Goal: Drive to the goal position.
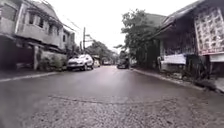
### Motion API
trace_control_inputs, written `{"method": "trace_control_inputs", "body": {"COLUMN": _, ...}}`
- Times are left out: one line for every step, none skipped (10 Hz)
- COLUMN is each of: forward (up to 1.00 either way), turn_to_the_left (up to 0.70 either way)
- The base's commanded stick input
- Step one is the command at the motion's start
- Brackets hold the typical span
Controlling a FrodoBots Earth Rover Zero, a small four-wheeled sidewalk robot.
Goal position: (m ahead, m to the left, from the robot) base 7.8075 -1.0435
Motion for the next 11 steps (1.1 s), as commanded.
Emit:
{"method": "trace_control_inputs", "body": {"forward": 1.00, "turn_to_the_left": 0.00}}
{"method": "trace_control_inputs", "body": {"forward": 1.00, "turn_to_the_left": 0.00}}
{"method": "trace_control_inputs", "body": {"forward": 1.00, "turn_to_the_left": 0.00}}
{"method": "trace_control_inputs", "body": {"forward": 1.00, "turn_to_the_left": 0.00}}
{"method": "trace_control_inputs", "body": {"forward": 1.00, "turn_to_the_left": 0.00}}
{"method": "trace_control_inputs", "body": {"forward": 1.00, "turn_to_the_left": 0.00}}
{"method": "trace_control_inputs", "body": {"forward": 1.00, "turn_to_the_left": 0.18}}
{"method": "trace_control_inputs", "body": {"forward": 1.00, "turn_to_the_left": 0.27}}
{"method": "trace_control_inputs", "body": {"forward": 1.00, "turn_to_the_left": 0.05}}
{"method": "trace_control_inputs", "body": {"forward": 1.00, "turn_to_the_left": 0.00}}
{"method": "trace_control_inputs", "body": {"forward": 1.00, "turn_to_the_left": 0.00}}
